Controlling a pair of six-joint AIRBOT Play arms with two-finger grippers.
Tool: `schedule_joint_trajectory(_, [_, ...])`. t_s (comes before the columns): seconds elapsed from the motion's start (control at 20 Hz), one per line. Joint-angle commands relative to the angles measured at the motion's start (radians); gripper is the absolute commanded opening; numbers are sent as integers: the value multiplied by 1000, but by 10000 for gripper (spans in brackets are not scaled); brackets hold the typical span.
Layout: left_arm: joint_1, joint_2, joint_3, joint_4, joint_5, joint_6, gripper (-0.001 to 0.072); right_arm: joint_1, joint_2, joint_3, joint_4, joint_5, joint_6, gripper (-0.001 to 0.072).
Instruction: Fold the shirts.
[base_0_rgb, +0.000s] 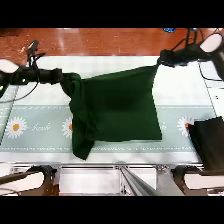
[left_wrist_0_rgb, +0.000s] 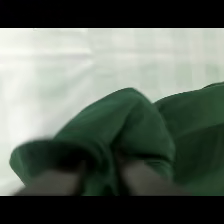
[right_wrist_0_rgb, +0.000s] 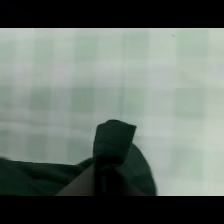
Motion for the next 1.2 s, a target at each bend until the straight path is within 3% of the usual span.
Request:
schedule_joint_trajectory(0.0, [-3, -171, 191, 1, -102, -82, 509, -40, -163, 104, 215, -3, 6, 362])
schedule_joint_trajectory(0.05, [8, -187, 233, 29, -176, -82, 509, -69, -163, 104, 240, 28, -5, 403])
schedule_joint_trajectory(0.2, [92, -169, 323, 122, -435, -100, 509, -200, -106, 104, 190, 253, -53, 403])
schedule_joint_trajectory(0.3, [160, -101, 275, 113, -523, -100, 509, -289, -44, 80, 95, 410, -64, 403])
schedule_joint_trajectory(0.45, [208, 99, -31, 29, -440, -69, 509, -389, 143, -166, 45, 381, -74, 403])
schedule_joint_trajectory(0.6, [188, 284, -447, -230, -431, 72, 509, -448, 347, -530, 73, 253, -119, 403])
schedule_joint_trajectory(0.75, [107, 348, -731, -393, -410, 182, 509, -486, 517, -827, 117, 190, -181, 403])
schedule_joint_trajectory(0.9, [-13, 326, -817, -388, -234, 189, 509, -493, 621, -992, 131, 182, -199, 403])
schedule_joint_trajectory(1.15, [-189, 269, -766, -406, 37, 155, 509, -493, 682, -1076, 157, 200, -210, 403])
